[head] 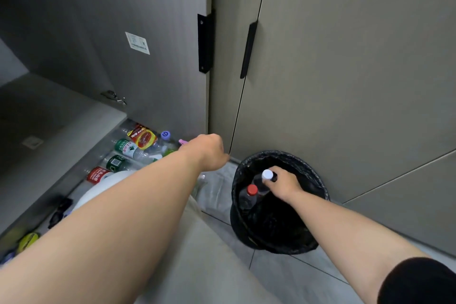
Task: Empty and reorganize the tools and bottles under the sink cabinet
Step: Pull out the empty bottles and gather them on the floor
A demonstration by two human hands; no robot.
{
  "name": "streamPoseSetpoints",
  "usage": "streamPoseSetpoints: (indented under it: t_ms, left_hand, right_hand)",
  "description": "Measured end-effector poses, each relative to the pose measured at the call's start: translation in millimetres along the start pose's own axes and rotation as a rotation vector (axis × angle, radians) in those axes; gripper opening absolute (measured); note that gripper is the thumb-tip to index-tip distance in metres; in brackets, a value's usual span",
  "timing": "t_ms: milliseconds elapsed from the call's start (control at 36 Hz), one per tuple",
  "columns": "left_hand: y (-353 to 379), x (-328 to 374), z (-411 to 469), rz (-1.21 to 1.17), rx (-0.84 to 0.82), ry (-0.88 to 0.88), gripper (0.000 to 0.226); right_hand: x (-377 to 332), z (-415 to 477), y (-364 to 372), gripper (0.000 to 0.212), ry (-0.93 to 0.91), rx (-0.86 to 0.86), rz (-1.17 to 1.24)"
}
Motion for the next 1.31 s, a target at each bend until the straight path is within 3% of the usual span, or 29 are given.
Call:
streamPoseSetpoints:
  t_ms: [194,306,361,417,500,639,722,806,917,1000,1083,1222,1306]
  left_hand:
    - [-3,5,0,0.001,0.005,0.017,0.024]
    - [-9,7,-4,-0.005,0.011,0.020,0.025]
    - [-15,6,-7,-0.046,0.005,0.032,0.024]
    - [-24,0,-12,-0.236,-0.031,0.044,0.022]
    - [-45,-28,-19,-0.506,-0.094,0.050,0.024]
    - [-76,-143,-26,-0.507,0.141,-0.121,0.019]
    - [-65,-221,-32,-0.369,0.164,-0.276,0.021]
    - [-36,-293,-36,-0.289,0.044,-0.357,0.028]
    - [16,-369,-39,-0.379,-0.141,-0.476,0.021]
    - [46,-403,-36,-0.453,-0.167,-0.527,0.025]
    - [77,-421,-29,-0.567,-0.178,-0.549,0.024]
    - [118,-437,-17,-0.598,-0.206,-0.533,0.033]
    - [139,-448,-10,-0.629,-0.222,-0.531,0.031]
  right_hand:
    - [2,-2,0,0.042,0.034,-0.006,-0.047]
    - [-14,-13,-13,0.037,0.002,0.104,-0.048]
    - [-38,-22,-23,0.026,-0.120,0.199,0.023]
    - [-74,-34,-31,0.014,-0.310,0.260,0.139]
    - [-134,-54,-35,0.013,-0.561,0.256,0.252]
    - [-227,-73,-10,0.015,-0.769,0.071,0.287]
    - [-274,-72,24,0.016,-0.829,-0.083,0.218]
    - [-311,-61,75,0.017,-0.810,-0.246,0.131]
    - [-334,-42,163,0.017,-0.619,-0.538,-0.004]
    - [-340,-32,231,0.017,-0.511,-0.719,-0.115]
    - [-336,-19,297,0.035,-0.438,-0.824,-0.251]
    - [-315,11,389,0.076,-0.430,-0.764,-0.478]
    - [-312,26,423,0.079,-0.475,-0.627,-0.536]
Point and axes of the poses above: each hand's wrist, its own z-axis towards the middle knuckle, its own y-axis out of the palm, x = y × z, the point moved 8 cm from there along z, towards the middle knuckle, and after that the axes turned 9 degrees about z, right-handed, at the moved point
